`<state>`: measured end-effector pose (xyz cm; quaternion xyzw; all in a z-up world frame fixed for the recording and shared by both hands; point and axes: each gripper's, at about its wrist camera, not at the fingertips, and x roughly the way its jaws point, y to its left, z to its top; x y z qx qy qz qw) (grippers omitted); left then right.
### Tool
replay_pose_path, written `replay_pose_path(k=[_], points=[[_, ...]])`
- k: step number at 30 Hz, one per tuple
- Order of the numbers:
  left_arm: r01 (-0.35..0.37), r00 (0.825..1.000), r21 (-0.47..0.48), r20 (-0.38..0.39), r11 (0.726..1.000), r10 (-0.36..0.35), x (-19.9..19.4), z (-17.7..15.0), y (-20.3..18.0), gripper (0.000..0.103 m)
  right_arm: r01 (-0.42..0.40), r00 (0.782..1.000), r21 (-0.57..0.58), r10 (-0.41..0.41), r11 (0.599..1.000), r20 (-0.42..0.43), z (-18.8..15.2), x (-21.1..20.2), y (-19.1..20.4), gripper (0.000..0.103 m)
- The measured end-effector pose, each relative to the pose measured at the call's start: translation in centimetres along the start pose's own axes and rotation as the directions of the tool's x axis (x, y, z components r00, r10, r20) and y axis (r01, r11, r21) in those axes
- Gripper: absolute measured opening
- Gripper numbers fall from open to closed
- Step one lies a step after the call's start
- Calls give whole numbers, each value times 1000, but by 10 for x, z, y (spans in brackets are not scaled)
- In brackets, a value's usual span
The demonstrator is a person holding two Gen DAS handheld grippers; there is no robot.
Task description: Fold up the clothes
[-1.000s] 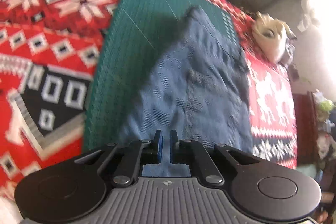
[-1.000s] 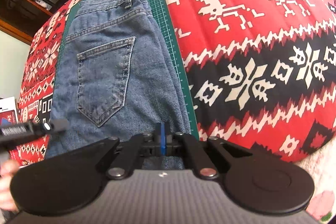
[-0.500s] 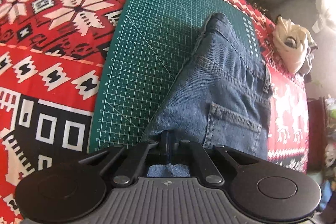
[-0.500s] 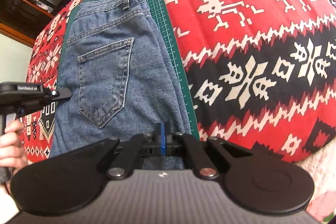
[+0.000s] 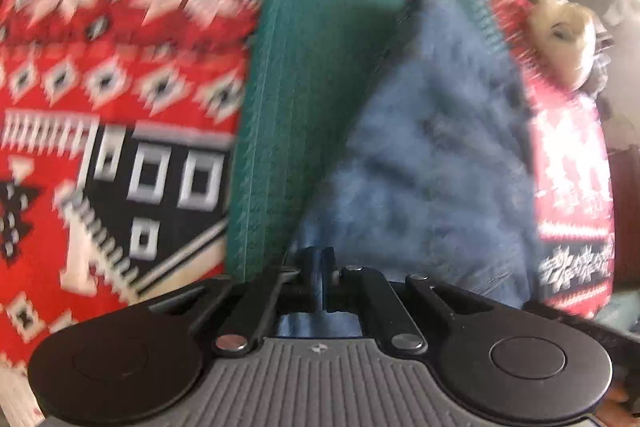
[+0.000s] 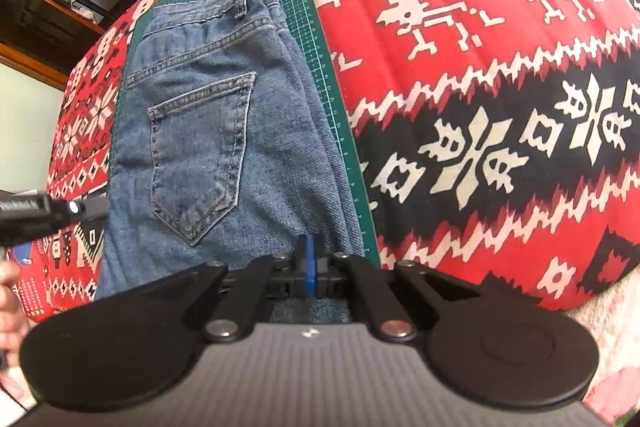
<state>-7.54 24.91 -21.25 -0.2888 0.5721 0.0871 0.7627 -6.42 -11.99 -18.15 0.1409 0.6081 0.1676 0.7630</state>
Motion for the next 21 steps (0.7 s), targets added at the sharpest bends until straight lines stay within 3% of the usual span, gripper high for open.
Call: replay_pose_path(k=[4, 21], points=[[29, 1000, -25, -4, 999, -29, -7, -10, 19, 3, -8, 1000, 5, 8, 1000, -1, 0, 0, -2, 0], [11, 1000, -17, -9, 1000, -11, -28, -61, 43, 3, 7, 1000, -7, -7, 1000, 1, -1, 1, 3, 0]])
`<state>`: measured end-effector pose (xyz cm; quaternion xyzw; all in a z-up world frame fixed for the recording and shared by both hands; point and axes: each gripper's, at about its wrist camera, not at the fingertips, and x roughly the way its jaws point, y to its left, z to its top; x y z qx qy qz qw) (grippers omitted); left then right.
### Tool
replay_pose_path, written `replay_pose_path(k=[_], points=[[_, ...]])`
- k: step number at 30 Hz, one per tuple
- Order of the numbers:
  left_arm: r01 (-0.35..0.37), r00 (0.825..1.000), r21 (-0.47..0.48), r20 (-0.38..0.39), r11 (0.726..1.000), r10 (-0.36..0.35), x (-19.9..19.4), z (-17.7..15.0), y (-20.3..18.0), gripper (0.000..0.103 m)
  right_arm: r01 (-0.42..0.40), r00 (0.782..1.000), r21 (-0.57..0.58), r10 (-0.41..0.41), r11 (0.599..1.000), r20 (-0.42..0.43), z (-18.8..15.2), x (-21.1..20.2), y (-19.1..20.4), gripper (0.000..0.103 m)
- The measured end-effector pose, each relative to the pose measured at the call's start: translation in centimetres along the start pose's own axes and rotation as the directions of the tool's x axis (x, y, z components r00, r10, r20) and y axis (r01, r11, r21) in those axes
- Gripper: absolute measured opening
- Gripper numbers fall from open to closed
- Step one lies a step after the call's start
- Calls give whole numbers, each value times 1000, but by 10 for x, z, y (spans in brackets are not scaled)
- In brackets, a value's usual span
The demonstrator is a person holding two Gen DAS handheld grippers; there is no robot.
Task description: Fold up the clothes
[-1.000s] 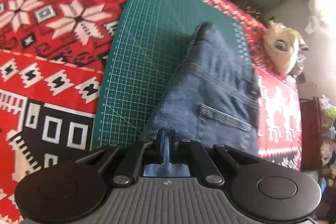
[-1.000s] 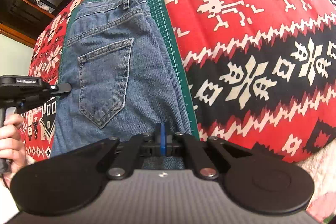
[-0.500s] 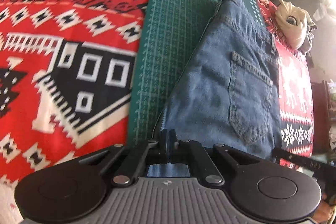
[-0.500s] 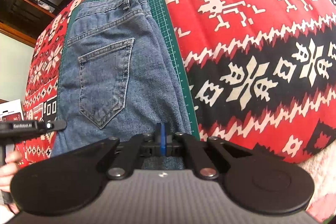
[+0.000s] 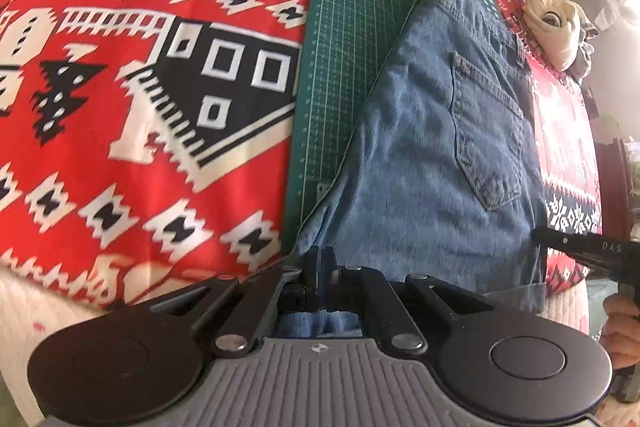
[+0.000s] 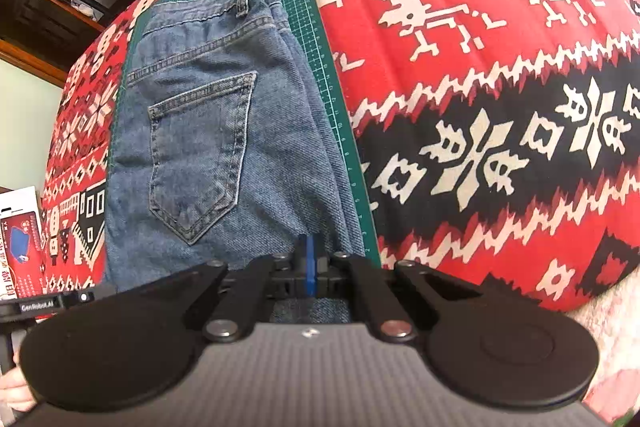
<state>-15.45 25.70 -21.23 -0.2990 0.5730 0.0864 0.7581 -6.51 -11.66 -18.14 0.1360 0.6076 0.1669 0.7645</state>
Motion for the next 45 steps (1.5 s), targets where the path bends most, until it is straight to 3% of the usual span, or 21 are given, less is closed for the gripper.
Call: replay_pose_path(k=[8, 13, 18, 26, 37, 43, 45], points=[[-17, 1000, 18, 2, 1000, 17, -7, -17, 3, 3, -8, 1000, 5, 8, 1000, 1, 0, 0, -2, 0], [-82, 996, 34, 19, 996, 82, -16, -28, 8, 3, -11, 1000, 4, 11, 1000, 1, 0, 1, -2, 0], [-91, 995, 13, 43, 996, 91, -24, -34, 17, 2, -12, 1000, 4, 12, 1000, 1, 0, 1, -3, 0], [-39, 998, 79, 53, 996, 35, -27, -40, -7, 3, -20, 1000, 12, 20, 1000, 0, 0, 0, -5, 0], [-118, 993, 55, 18, 992, 117, -14, -38, 0, 3, -13, 1000, 11, 13, 1000, -4, 1, 0, -4, 0], [-100, 995, 38, 32, 994, 99, -24, -47, -1, 2, -10, 1000, 6, 10, 1000, -3, 1, 0, -2, 0], [-62, 997, 44, 55, 997, 60, -31, -45, -9, 3, -13, 1000, 7, 13, 1000, -3, 1, 0, -3, 0]])
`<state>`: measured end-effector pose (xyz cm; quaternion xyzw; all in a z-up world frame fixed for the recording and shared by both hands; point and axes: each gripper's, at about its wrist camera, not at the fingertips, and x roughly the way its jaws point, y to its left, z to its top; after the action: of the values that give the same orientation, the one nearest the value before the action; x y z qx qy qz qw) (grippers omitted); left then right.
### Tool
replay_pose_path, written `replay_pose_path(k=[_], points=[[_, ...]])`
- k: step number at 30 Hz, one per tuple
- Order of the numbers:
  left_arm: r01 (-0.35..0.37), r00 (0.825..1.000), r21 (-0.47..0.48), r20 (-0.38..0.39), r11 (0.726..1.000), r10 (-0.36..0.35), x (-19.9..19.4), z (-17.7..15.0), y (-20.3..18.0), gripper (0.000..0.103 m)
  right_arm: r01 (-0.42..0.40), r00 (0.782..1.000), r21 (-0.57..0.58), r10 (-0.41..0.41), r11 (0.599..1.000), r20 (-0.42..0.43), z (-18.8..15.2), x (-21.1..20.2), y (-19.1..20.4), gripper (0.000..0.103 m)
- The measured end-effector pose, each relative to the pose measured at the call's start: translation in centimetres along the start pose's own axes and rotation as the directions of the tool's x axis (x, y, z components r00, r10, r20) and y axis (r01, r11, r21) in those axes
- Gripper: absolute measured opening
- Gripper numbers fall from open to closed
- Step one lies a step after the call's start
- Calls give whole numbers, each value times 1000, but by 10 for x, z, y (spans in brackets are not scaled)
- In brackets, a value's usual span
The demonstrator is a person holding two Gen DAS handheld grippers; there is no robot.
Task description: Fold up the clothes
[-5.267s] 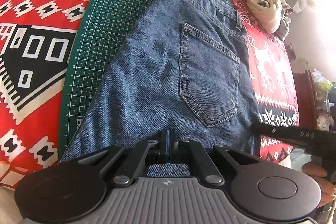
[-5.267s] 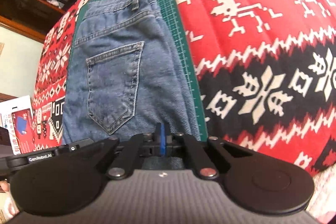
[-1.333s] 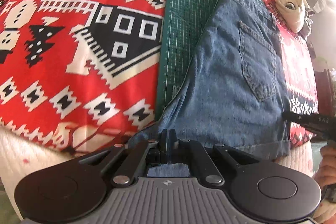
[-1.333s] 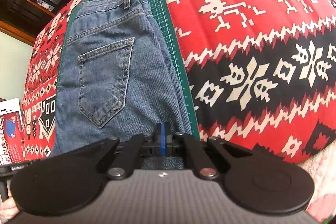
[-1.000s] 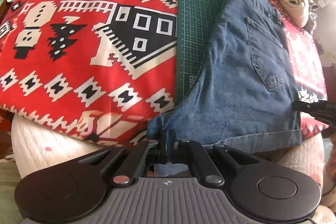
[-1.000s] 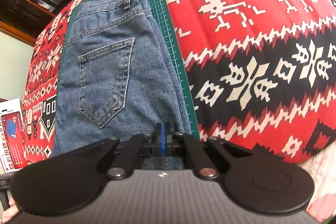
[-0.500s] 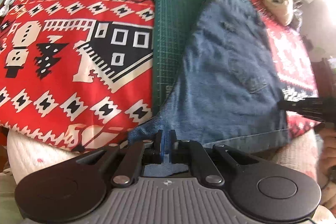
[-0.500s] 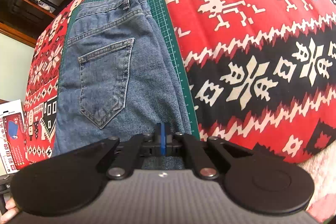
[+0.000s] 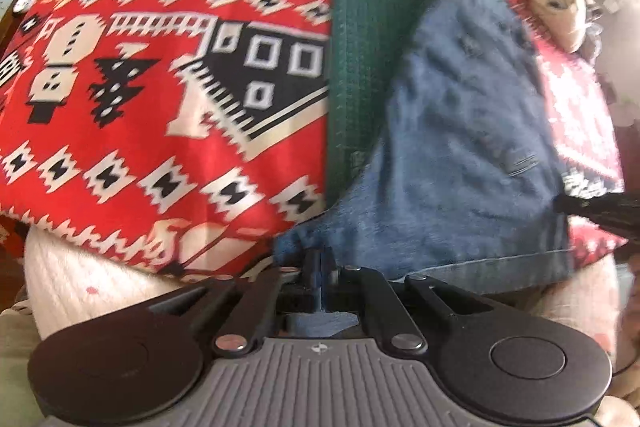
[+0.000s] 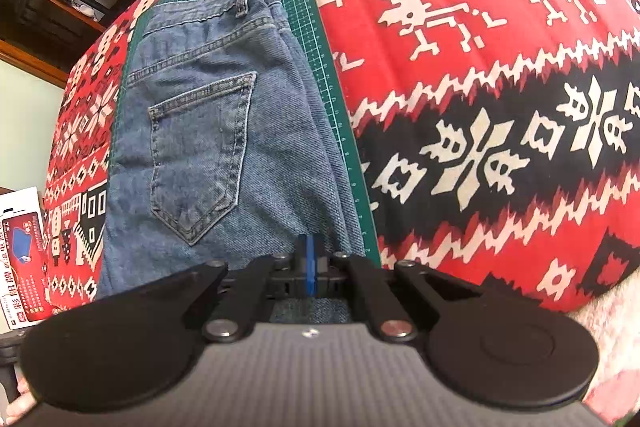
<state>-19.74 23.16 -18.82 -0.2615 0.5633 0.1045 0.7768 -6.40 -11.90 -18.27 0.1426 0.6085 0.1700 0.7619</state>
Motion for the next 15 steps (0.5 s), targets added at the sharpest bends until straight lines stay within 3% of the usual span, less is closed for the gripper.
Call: replay_pose_path(k=[4, 8, 15], points=[[102, 993, 33, 64, 994, -104, -12, 18, -23, 3, -1, 1000, 0, 1, 1000, 0, 0, 0, -1, 0], [116, 987, 89, 99, 989, -124, 2, 52, -61, 3, 6, 1000, -7, -6, 1000, -2, 0, -1, 0, 0], [111, 992, 50, 48, 993, -113, 55, 102, -91, 3, 5, 1000, -2, -5, 1000, -1, 1, -2, 0, 0]])
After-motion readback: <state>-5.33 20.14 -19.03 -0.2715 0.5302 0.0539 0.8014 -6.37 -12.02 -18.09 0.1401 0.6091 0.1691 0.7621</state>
